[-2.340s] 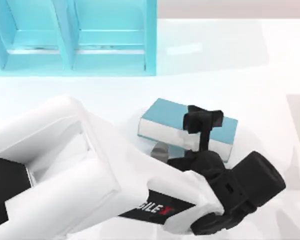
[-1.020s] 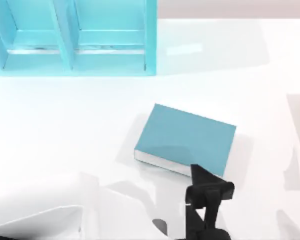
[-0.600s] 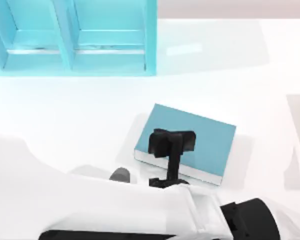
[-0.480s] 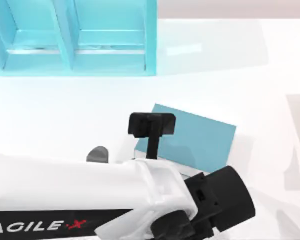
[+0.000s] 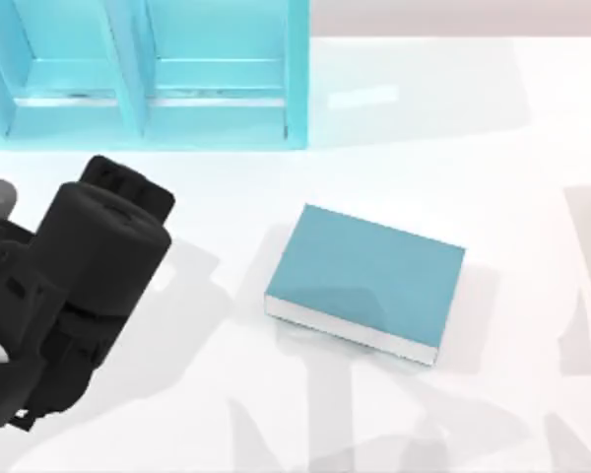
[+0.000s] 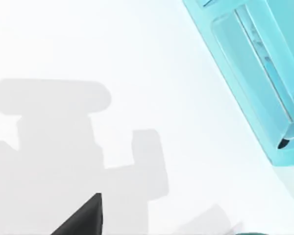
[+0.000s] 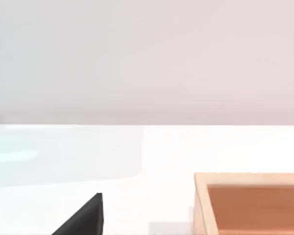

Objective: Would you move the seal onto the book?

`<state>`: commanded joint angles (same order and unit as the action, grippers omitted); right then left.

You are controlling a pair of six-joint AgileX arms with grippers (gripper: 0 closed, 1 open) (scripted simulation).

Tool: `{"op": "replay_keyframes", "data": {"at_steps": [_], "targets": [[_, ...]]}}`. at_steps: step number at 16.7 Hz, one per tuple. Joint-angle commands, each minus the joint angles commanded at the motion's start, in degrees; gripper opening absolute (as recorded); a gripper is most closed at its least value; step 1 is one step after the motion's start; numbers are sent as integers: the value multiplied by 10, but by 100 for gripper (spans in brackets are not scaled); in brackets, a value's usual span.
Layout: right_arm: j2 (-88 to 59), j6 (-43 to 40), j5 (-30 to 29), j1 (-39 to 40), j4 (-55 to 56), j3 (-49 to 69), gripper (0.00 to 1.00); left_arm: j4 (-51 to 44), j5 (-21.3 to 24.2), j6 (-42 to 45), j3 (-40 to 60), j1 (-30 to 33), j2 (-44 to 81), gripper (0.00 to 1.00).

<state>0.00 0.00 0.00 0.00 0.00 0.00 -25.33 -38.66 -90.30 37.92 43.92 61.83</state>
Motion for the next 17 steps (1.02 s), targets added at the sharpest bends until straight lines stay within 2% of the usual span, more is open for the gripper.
{"op": "replay_keyframes", "data": {"at_steps": [5, 9, 13, 17], "targets": [[0, 0, 0, 0, 0, 0, 100, 98, 156, 408, -155, -175, -245, 100], [0, 0, 0, 0, 0, 0, 100, 169, 266, 667, -264, -300, -420, 100], [0, 0, 0, 0, 0, 0, 100, 225, 348, 833, -343, -394, -553, 100], [0, 0, 0, 0, 0, 0, 100, 253, 386, 901, -378, -438, -617, 100]]}}
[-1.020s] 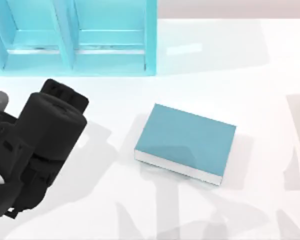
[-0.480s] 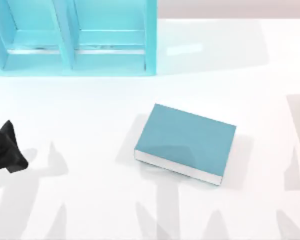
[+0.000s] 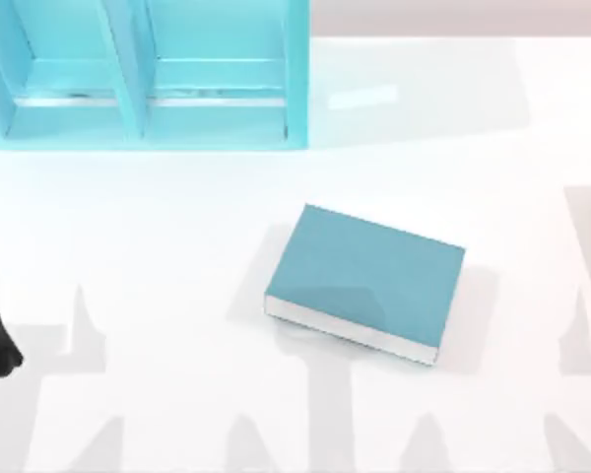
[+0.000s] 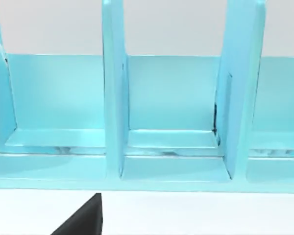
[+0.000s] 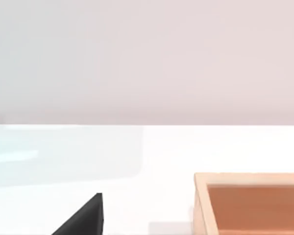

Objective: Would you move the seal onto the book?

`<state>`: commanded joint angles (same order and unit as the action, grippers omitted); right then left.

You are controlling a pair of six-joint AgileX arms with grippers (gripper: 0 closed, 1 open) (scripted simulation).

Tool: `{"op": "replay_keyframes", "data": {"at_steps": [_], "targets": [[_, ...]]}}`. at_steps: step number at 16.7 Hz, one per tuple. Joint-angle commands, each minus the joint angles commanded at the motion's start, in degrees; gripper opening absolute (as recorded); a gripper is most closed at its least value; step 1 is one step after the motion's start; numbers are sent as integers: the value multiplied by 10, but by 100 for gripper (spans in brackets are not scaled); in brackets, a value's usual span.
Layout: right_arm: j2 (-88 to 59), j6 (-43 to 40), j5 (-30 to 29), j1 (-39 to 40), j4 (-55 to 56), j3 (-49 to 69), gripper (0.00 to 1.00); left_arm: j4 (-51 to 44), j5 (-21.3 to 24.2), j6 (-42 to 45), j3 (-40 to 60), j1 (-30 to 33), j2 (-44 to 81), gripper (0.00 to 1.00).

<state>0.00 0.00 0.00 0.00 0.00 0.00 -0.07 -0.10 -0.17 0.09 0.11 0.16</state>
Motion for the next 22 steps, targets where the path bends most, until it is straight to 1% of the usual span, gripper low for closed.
{"op": "replay_keyframes", "data": {"at_steps": [7, 9, 11, 15, 22], "targets": [[-6, -2, 0, -1, -5, 6, 100, 1, 1, 2, -1, -1, -2, 100], [-36, -14, 0, -9, -31, 35, 100, 1, 1, 2, -1, -1, -2, 100], [-90, -32, 1, -21, -76, 89, 100, 1, 1, 2, -1, -1, -2, 100], [-269, -80, 2, -56, -211, 247, 100, 1, 1, 2, -1, -1, -2, 100], [-702, -167, 0, -142, -488, 586, 100, 1, 1, 2, -1, -1, -2, 100]]}}
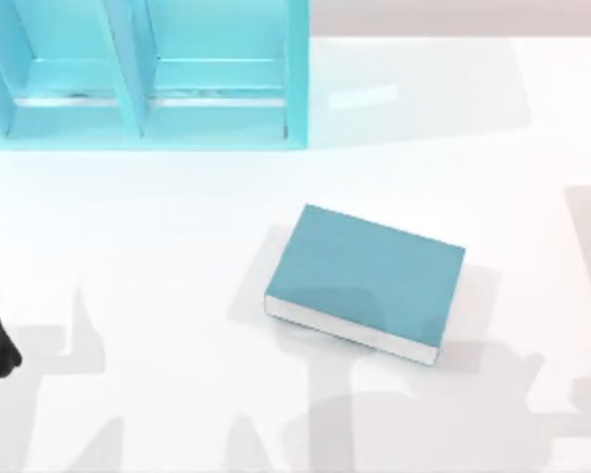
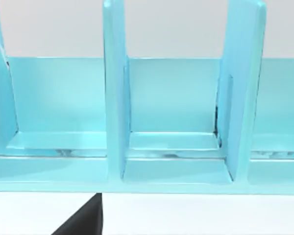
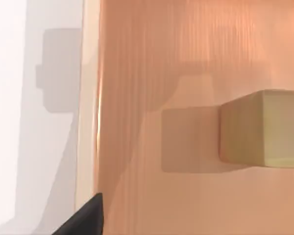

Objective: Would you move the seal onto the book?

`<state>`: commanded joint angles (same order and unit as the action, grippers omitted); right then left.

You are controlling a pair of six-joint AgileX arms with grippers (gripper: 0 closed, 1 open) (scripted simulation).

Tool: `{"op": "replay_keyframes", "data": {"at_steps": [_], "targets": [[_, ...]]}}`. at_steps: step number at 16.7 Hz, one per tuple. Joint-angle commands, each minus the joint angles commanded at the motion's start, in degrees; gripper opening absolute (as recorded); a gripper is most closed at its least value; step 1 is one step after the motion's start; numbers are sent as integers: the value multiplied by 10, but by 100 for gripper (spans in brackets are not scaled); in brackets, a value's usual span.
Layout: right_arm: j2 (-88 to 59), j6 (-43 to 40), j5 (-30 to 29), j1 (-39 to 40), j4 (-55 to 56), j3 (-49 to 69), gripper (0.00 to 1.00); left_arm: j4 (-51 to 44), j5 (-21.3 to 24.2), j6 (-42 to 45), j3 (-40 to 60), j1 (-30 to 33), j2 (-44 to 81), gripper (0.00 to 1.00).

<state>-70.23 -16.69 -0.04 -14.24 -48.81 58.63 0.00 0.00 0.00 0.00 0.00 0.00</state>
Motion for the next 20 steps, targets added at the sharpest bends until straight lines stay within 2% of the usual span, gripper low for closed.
{"op": "replay_keyframes", "data": {"at_steps": [5, 10, 17, 20], "targets": [[-255, -43, -2, -60, -160, 209, 100, 0, 0, 0, 0, 0, 0, 100], [-378, -65, -1, -96, -243, 335, 100, 0, 0, 0, 0, 0, 0, 100], [-388, -66, 0, -97, -248, 346, 100, 0, 0, 0, 0, 0, 0, 100], [-398, -65, 0, -98, -208, 311, 100, 0, 0, 0, 0, 0, 0, 100]]}}
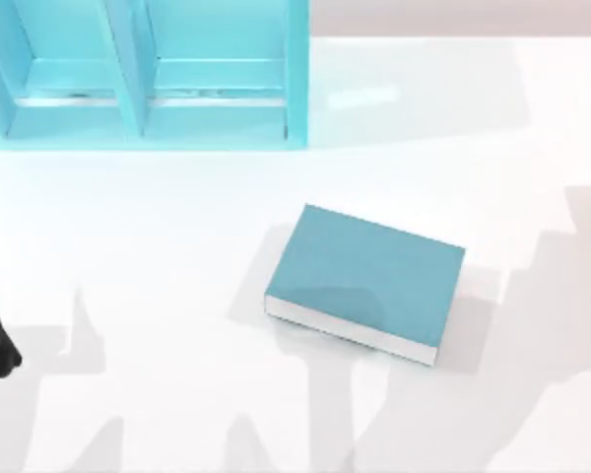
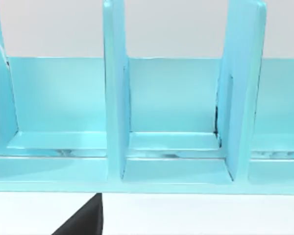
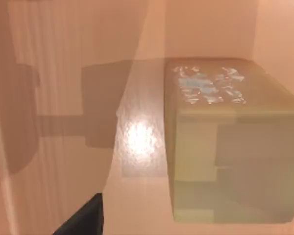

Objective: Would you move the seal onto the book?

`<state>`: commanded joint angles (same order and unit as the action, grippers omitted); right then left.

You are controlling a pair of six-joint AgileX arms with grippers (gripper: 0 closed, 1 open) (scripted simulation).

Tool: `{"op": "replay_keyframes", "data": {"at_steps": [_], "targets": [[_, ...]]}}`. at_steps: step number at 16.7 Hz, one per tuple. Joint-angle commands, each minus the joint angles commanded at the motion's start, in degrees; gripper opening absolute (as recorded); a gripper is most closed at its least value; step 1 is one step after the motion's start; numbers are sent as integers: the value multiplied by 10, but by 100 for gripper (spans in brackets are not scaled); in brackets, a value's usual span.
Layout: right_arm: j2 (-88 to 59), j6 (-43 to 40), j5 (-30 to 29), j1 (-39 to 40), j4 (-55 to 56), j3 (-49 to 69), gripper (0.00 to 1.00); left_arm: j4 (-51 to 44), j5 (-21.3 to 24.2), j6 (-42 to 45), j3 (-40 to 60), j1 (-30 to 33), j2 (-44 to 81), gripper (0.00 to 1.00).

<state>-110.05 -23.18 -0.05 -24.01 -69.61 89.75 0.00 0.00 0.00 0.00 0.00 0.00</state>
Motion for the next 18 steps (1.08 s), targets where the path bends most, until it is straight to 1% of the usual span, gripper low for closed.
{"op": "replay_keyframes", "data": {"at_steps": [4, 6, 11, 18], "targets": [[-25, 0, 0, 0, 114, -79, 100, 0, 0, 0, 0, 0, 0, 100], [-36, 0, 0, 0, 155, -112, 100, 0, 0, 0, 0, 0, 0, 100], [-41, 0, 0, 0, 170, -126, 100, 0, 0, 0, 0, 0, 0, 100], [-41, 0, 0, 0, 170, -126, 47, 0, 0, 0, 0, 0, 0, 100]]}}
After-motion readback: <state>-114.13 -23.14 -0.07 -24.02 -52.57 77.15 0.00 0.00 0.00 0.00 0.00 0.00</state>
